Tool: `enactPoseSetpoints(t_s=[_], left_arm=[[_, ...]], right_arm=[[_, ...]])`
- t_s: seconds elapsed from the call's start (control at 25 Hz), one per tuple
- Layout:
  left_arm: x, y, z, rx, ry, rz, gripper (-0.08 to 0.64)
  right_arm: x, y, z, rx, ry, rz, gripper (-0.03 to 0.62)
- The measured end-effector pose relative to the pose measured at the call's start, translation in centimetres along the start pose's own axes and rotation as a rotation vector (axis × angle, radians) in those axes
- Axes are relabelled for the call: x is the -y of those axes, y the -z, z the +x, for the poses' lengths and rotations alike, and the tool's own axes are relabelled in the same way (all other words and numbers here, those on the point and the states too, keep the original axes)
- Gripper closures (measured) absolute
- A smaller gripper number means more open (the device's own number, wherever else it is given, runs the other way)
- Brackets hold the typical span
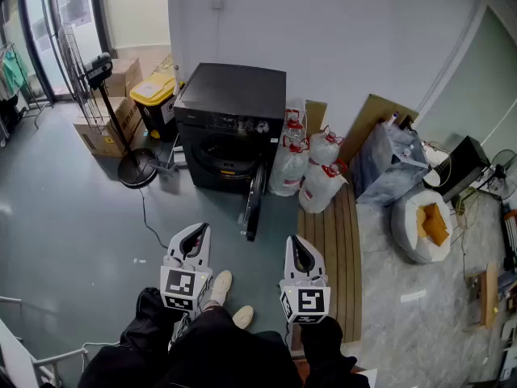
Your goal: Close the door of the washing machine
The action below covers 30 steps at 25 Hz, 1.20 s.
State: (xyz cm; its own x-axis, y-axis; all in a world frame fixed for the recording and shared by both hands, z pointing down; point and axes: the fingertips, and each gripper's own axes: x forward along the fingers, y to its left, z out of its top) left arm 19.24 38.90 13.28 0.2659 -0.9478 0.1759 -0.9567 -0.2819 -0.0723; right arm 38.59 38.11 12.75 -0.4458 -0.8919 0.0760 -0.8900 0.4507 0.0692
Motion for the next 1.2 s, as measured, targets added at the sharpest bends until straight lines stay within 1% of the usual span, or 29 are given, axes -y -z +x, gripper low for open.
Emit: enactPoseSetpoints(t_s=[0.4,0.68,0.84,0.96,1.2], left_arm=[[-1.6,0.1,-0.9,0.0,-0.002,0.006,0.535],[-4.8,0.4,0.1,-0.009,-0.003,0.009,0.535],[-7.4,0.4,1.9,-0.023,0.022,0.018,0.535],[-9.9,0.3,4.2,-0.034,0.046,0.018,0.535],[-14.7,0.8,9.6,-0.056,0.123,0.021,0.535]], right_arm=[[-2.2,-0.1,1.2,-0.007,-0.022,0.005,0.575],[-4.0,0.0,4.2,-0.009,-0.026,0.019,0.575],[-5.3,-0.3,6.9,-0.019,-0.011,0.035,0.575],[-6.0,-0.7,10.0,-0.023,0.01,0.048,0.575],[-7.1,-0.2,16.4,-0.055,0.067,0.069,0.575]])
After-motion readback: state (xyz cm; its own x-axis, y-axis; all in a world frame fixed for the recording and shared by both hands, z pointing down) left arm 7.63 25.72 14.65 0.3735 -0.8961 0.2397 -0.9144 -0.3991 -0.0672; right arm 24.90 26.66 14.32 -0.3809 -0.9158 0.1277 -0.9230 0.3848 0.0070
